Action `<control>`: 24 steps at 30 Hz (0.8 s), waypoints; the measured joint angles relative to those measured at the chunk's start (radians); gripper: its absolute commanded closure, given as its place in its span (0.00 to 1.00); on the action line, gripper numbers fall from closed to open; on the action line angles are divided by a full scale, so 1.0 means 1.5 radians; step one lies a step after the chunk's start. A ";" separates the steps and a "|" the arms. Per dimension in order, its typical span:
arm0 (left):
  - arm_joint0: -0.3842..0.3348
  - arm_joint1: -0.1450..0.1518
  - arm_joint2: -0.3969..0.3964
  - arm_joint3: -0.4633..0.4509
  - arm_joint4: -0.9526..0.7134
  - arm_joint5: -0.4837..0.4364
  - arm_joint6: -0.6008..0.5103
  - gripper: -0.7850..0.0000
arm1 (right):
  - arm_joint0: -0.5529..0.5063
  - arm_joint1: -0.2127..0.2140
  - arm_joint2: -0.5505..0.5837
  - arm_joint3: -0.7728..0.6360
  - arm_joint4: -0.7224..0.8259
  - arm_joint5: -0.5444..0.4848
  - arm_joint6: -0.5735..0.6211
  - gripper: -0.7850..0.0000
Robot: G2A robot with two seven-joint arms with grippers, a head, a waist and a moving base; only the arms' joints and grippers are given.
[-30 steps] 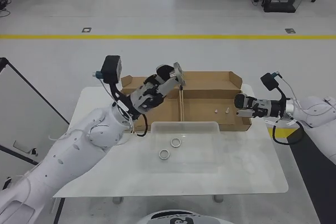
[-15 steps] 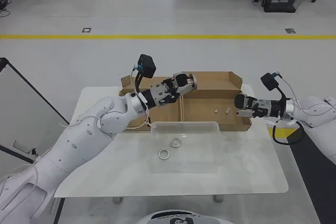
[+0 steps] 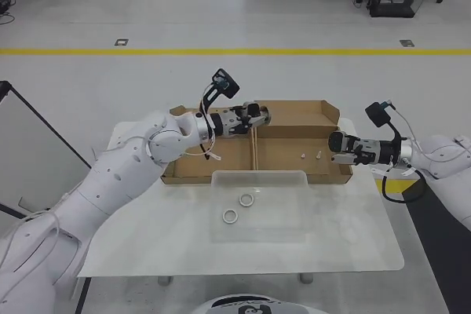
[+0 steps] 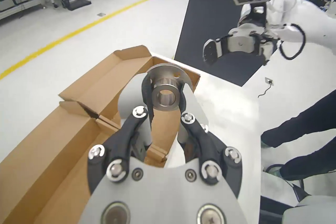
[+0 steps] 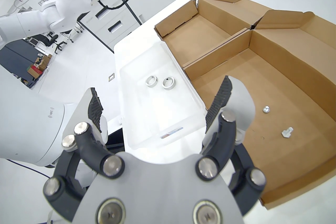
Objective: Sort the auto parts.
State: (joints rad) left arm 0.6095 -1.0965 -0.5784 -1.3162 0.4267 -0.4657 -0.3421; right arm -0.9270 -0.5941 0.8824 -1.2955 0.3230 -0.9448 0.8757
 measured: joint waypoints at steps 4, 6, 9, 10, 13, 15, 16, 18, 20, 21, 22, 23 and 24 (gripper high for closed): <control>-0.024 -0.017 0.016 0.047 0.025 -0.015 -0.026 1.00 | 0.000 0.000 0.000 0.000 0.000 0.000 0.000 0.00; -0.034 -0.025 0.024 0.073 0.038 -0.025 -0.038 1.00 | 0.000 0.000 0.000 0.000 0.000 0.000 0.000 0.00; -0.047 -0.037 0.038 0.110 0.063 -0.042 -0.054 1.00 | 0.000 0.000 0.000 0.000 0.000 0.000 0.000 0.00; -0.050 -0.041 0.042 0.121 0.070 -0.048 -0.058 1.00 | 0.000 0.000 0.000 0.000 0.000 0.000 0.000 0.00; -0.061 -0.053 0.055 0.156 0.095 -0.064 -0.066 1.00 | 0.000 0.000 0.000 0.000 0.000 0.000 0.000 0.00; -0.068 -0.061 0.064 0.181 0.114 -0.075 -0.069 1.00 | 0.000 0.000 0.000 0.000 0.000 0.000 0.000 0.00; -0.071 -0.065 0.067 0.191 0.121 -0.079 -0.070 1.00 | 0.000 0.000 0.000 0.000 0.000 0.000 0.000 0.00; -0.078 -0.074 0.075 0.216 0.136 -0.091 -0.077 1.00 | 0.000 0.000 0.000 0.000 0.000 0.000 0.000 0.00; -0.086 -0.082 0.083 0.240 0.147 -0.102 -0.086 1.00 | 0.000 0.000 0.000 0.000 0.000 0.000 0.000 0.00; -0.088 -0.086 0.085 0.249 0.151 -0.106 -0.089 1.00 | 0.000 0.000 0.000 0.000 0.000 0.000 0.000 0.00; -0.091 -0.089 0.088 0.258 0.156 -0.110 -0.093 1.00 | 0.000 0.000 0.000 0.000 0.000 0.000 0.000 0.00; -0.095 -0.094 0.092 0.269 0.163 -0.115 -0.097 1.00 | 0.000 0.000 0.000 0.000 0.000 0.000 0.000 0.00; -0.097 -0.098 0.095 0.278 0.166 -0.119 -0.098 1.00 | 0.000 0.000 0.000 0.000 0.000 0.000 0.000 0.00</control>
State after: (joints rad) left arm 0.4647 -1.2437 -0.4358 -0.8993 0.6763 -0.6439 -0.4899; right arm -0.9270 -0.5941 0.8824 -1.2955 0.3230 -0.9448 0.8757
